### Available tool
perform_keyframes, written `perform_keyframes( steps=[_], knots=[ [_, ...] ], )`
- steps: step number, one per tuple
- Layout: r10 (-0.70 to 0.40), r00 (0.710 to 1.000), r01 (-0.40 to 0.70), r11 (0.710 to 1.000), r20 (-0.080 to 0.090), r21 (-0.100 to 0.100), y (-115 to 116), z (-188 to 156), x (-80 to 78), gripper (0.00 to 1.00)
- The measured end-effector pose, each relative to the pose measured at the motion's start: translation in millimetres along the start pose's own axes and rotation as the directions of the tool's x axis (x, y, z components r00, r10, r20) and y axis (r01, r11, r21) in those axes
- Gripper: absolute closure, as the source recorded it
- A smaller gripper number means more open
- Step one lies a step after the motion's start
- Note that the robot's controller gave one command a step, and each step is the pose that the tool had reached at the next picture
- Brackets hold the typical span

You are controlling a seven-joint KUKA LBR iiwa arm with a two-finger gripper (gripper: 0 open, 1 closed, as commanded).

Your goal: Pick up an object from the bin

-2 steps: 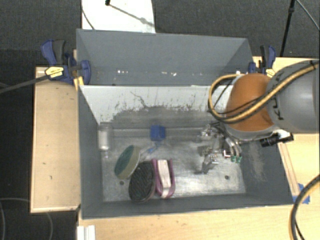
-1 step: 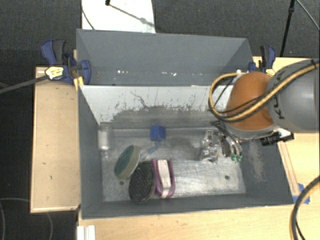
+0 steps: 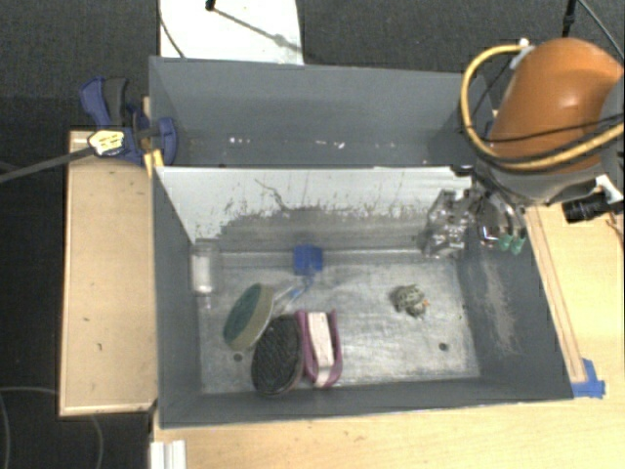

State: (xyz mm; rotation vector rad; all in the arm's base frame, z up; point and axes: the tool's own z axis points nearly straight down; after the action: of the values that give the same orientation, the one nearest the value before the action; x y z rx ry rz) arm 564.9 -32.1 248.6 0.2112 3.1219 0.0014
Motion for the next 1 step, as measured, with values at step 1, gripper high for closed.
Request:
perform_keyframes(
  steps=[1],
  knots=[
    [-0.162,0.987,0.162,0.987,-0.012,0.000,-57.9,132.5,1.3,1.00]
  ],
)
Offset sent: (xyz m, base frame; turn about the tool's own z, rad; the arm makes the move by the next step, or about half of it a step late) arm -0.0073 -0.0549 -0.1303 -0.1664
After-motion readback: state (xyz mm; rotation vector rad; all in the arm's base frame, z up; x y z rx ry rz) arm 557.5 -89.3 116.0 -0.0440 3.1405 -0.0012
